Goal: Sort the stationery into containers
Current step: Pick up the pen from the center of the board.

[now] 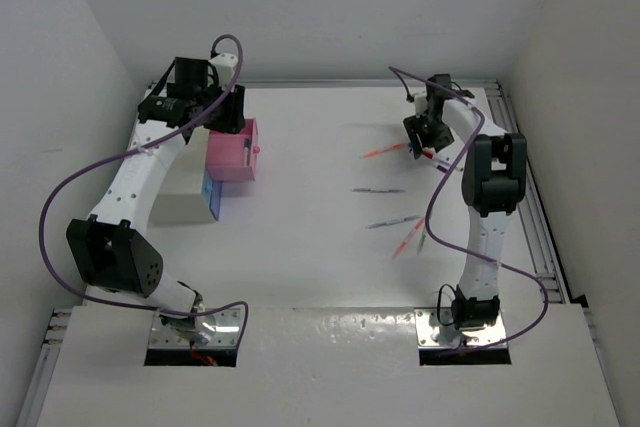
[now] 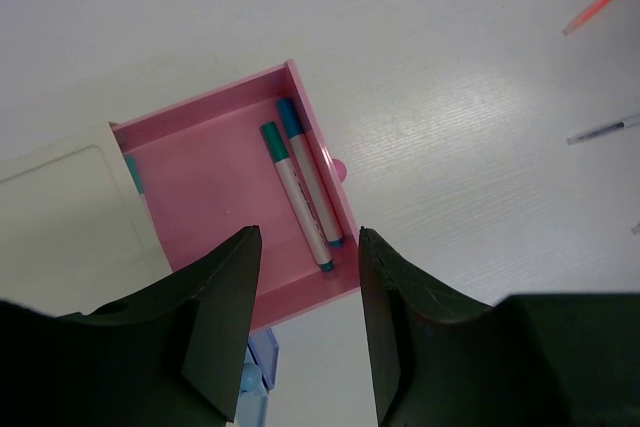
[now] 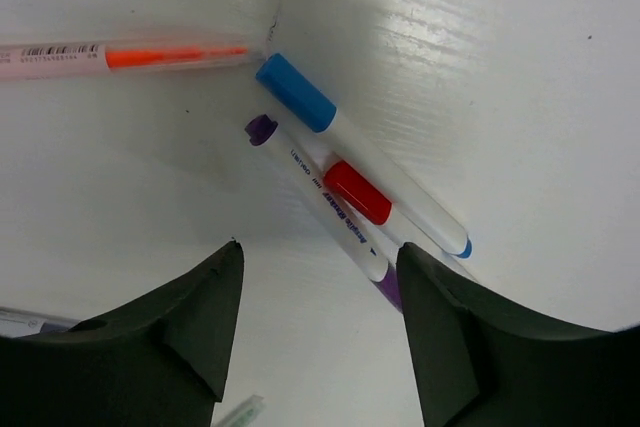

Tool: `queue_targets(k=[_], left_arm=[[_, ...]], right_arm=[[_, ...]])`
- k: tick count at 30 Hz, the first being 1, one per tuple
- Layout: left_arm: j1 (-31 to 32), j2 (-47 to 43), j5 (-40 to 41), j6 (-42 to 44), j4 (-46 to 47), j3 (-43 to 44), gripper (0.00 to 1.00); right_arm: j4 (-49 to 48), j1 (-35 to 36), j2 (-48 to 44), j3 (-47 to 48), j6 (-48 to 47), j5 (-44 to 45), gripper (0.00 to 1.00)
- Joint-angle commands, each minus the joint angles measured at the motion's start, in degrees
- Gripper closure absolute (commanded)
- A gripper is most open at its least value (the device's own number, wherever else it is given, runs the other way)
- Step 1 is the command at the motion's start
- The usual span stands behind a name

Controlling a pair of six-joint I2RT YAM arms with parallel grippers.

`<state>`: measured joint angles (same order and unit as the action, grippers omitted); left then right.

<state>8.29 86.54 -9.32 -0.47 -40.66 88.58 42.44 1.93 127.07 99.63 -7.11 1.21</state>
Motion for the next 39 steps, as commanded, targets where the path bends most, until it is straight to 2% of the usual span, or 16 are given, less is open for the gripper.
queue_targets(k=[1, 2, 3, 6, 8, 10, 12, 13, 22, 34, 39], left_arm=[[-0.8, -0.5, -1.0, 0.2, 1.0, 0.1, 0.5], [-0.8, -0.5, -0.9, 0.2, 1.0, 0.1, 0.5], [-0.8, -0.4, -1.0, 0.2, 1.0, 0.1, 0.5], [-0.9, -0.2, -1.2, 0.2, 1.0, 0.1, 0.5], [-1.0, -0.1, -1.3, 0.2, 0.9, 0.0, 0.5], [-1.0, -0.2, -1.3, 0.2, 0.8, 0.0, 0.5], [-1.2, -0.3, -1.2, 0.2, 0.8, -0.1, 0.5], [-1.2, -0.4, -1.4, 0.2, 0.7, -0.2, 0.5], [-1.7, -0.3, -2.2, 0.2, 0.4, -0.2, 0.5], [-2.0, -0.5, -2.5, -0.1, 0.0, -0.5, 0.51], [-2.1, -0.4, -2.9, -0.4, 0.1, -0.4, 0.51]], right_arm=[[0.9, -0.4, -1.9, 3.3, -3.0, -0.7, 0.38], [1.0, -0.5, -1.6, 3.6, -3.6, -0.8, 0.35], [1.8, -0.6, -1.3, 4.3, -4.7, -0.7, 0.25], [6.3, -1.1, 2.6, 9.4, -6.8, -1.0, 0.11], [9.0, -1.5, 5.0, 14.0, -7.4, -1.0, 0.08], [12.7, -1.7, 7.9, 18.4, -7.9, -3.0, 0.09], [14.8, -1.7, 8.8, 20.3, -8.4, -4.5, 0.18], [15.7, -1.7, 8.9, 20.7, -8.8, -6.6, 0.19], [24.1, -1.7, 11.8, 21.2, -9.5, -10.9, 0.15], [24.6, -1.7, 12.1, 20.2, -7.4, -11.3, 0.15], [25.9, -1.7, 11.3, 15.4, -7.1, -11.4, 0.17]])
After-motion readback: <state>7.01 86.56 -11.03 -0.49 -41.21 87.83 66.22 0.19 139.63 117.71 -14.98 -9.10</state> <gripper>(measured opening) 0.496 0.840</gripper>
